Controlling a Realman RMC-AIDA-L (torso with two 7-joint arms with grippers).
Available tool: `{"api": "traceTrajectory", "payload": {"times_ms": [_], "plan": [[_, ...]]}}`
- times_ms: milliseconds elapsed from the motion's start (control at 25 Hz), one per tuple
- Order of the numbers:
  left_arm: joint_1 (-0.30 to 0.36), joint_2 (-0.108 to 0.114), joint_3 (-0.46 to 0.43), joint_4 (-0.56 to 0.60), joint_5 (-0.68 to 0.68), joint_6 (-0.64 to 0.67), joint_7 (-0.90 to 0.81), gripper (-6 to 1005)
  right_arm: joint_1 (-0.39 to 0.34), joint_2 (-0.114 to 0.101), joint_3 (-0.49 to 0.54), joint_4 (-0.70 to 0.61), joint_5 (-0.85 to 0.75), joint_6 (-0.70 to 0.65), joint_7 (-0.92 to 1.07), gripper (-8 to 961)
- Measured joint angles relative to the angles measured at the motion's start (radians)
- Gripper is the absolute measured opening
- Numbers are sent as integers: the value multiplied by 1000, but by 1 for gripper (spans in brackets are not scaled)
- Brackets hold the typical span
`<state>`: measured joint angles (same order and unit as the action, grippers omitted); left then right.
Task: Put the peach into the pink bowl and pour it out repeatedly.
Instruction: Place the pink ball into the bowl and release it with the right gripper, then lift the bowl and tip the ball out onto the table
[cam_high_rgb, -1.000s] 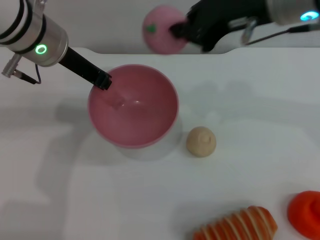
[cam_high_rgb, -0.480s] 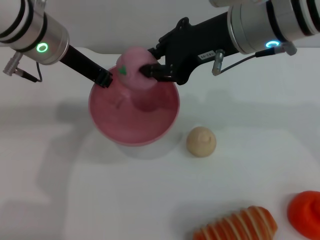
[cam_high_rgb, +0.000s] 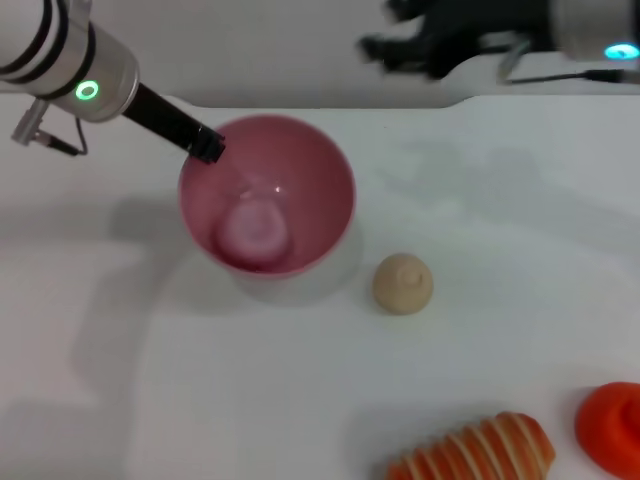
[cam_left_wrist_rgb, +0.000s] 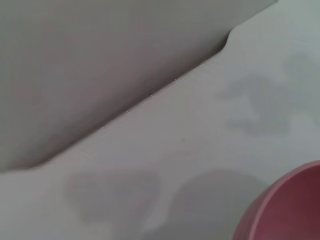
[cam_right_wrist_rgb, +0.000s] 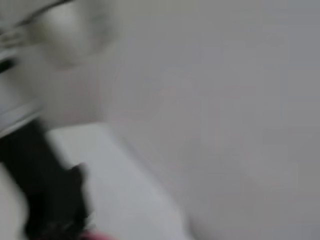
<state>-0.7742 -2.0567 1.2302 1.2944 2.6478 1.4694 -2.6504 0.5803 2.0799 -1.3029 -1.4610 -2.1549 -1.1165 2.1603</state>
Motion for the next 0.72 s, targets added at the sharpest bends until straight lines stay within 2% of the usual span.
{"api": "traceTrajectory", "payload": {"times_ms": [80, 160, 200, 240, 360, 520, 560, 600, 640, 720], "plan": [[5, -2, 10, -2, -7, -53, 35, 44, -62, 0, 25, 29, 77, 122, -46, 509], [23, -4, 49, 0, -55, -172, 103, 43, -120, -1, 29, 98, 214, 286, -152, 509], [23, -4, 49, 0, -55, -172, 103, 43, -146, -2, 28, 152, 310, 374, -230, 509], [44, -4, 94, -1, -123, -301, 159, 43, -160, -3, 30, 210, 431, 445, -332, 509], [83, -4, 169, 5, -237, -481, 255, 43, -170, -5, 70, 386, 773, 546, -645, 509], [165, -5, 319, 30, -400, -750, 431, 43, -169, -5, 152, 587, 1186, 474, -993, 509], [182, -5, 351, 34, -426, -803, 464, 43, -173, -5, 172, 629, 1270, 418, -1066, 509], [182, -5, 351, 34, -426, -803, 464, 43, -178, -6, 197, 676, 1342, 343, -1141, 509], [228, -5, 447, 42, -499, -960, 557, 43, -182, -5, 212, 712, 1393, 281, -1191, 509], [243, -5, 479, 44, -520, -1009, 587, 43, -186, -6, 239, 776, 1473, 165, -1278, 509]]}}
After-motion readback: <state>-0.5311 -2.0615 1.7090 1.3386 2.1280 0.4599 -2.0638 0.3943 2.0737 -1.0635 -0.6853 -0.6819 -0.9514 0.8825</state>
